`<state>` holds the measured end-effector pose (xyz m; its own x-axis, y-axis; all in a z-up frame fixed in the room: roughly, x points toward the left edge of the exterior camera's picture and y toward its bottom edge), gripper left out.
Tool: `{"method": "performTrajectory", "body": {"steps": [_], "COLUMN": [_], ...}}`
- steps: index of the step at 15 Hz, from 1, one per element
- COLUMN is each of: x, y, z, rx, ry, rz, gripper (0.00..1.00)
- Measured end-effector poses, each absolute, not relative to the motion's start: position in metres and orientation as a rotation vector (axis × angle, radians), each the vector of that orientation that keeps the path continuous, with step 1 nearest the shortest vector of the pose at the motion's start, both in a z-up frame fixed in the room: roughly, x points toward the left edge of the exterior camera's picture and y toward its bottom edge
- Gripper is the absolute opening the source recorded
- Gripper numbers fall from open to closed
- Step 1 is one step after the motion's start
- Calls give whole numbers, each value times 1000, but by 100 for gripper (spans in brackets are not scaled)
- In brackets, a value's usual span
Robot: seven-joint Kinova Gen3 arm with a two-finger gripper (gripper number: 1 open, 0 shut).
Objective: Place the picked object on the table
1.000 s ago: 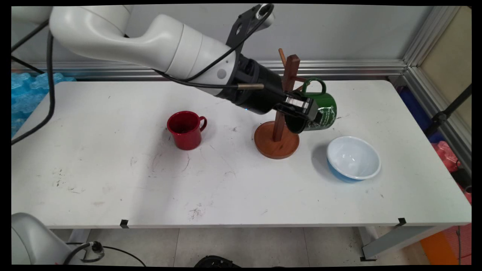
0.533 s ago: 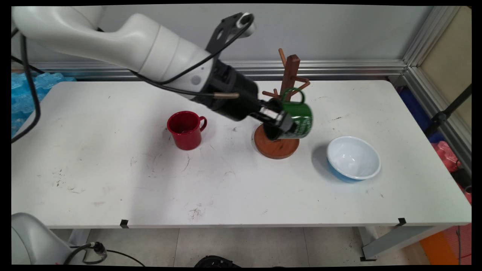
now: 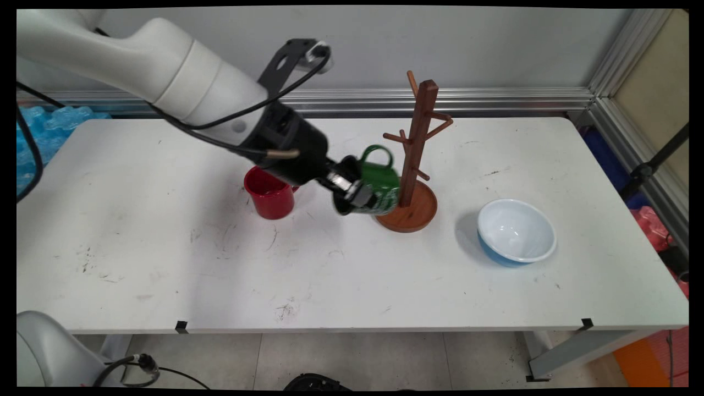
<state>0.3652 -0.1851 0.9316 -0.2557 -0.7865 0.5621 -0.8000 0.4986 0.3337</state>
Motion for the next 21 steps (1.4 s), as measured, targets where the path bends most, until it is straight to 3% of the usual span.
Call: {"method": "performTrajectory", "body": {"steps": [21], "x": [419], "y": [-144], "z": [918], "rx": [1433], "ry": [-2655], "rz": [62], "gripper": [0]}}
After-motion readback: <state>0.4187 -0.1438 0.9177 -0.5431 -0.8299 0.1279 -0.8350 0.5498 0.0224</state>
